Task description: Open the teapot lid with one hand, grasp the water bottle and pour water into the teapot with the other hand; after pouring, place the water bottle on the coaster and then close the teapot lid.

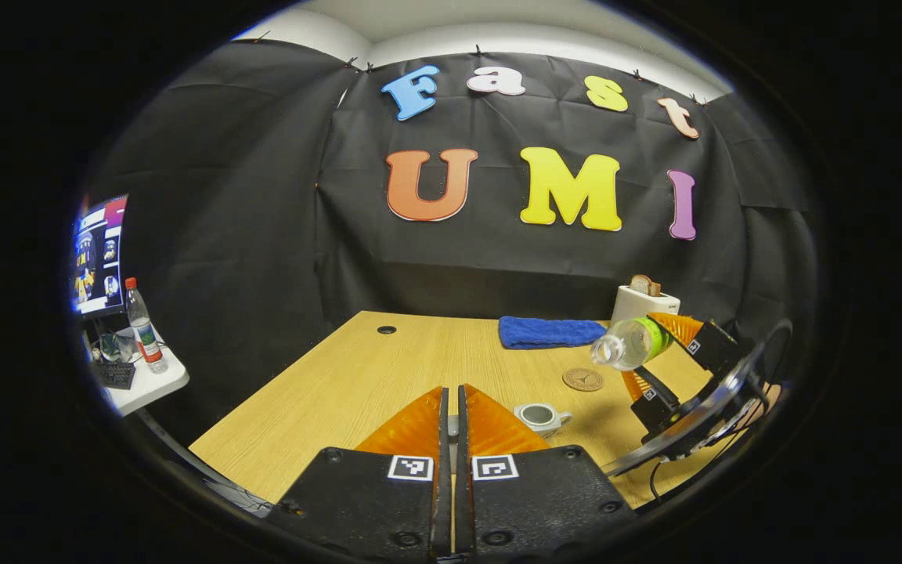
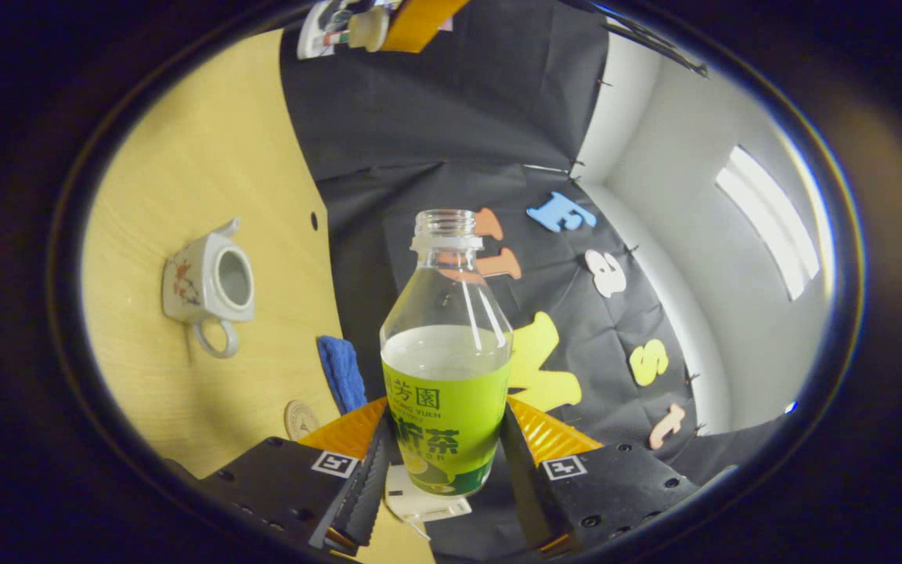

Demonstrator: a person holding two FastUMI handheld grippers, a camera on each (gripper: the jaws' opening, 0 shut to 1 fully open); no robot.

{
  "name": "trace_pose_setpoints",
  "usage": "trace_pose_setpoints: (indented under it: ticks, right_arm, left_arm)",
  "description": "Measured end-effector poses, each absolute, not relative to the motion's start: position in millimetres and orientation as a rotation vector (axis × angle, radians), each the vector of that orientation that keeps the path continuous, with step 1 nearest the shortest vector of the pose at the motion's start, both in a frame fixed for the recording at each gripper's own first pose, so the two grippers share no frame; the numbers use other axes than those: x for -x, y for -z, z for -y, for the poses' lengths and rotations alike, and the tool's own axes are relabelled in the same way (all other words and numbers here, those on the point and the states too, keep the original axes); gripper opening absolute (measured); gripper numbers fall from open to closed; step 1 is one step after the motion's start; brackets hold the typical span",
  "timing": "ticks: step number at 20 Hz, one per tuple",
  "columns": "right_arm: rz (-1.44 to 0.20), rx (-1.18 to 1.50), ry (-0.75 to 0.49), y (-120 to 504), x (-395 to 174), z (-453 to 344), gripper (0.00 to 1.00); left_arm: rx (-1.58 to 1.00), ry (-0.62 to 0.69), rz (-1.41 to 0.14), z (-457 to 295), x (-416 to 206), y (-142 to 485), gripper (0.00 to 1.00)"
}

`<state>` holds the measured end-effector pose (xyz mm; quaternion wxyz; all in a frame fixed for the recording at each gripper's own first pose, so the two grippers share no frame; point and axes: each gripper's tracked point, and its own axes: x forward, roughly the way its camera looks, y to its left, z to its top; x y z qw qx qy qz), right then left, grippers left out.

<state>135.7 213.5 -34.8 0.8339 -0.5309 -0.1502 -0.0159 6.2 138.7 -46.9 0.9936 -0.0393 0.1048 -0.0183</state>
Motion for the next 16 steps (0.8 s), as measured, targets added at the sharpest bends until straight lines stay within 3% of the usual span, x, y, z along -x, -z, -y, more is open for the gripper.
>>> trace_pose_setpoints:
  ticks: [8, 16]
  right_arm:
    - [0.131, 0.626, -0.018, 2, -156, -190, 0.72]
    - [-0.112, 0.138, -0.095, 41, -213, -178, 0.72]
  left_arm:
    - [0.068, 0.048, -0.209, -133, -7, 46, 0.04]
    - [0.081, 0.03, -0.205, -136, -10, 46, 0.04]
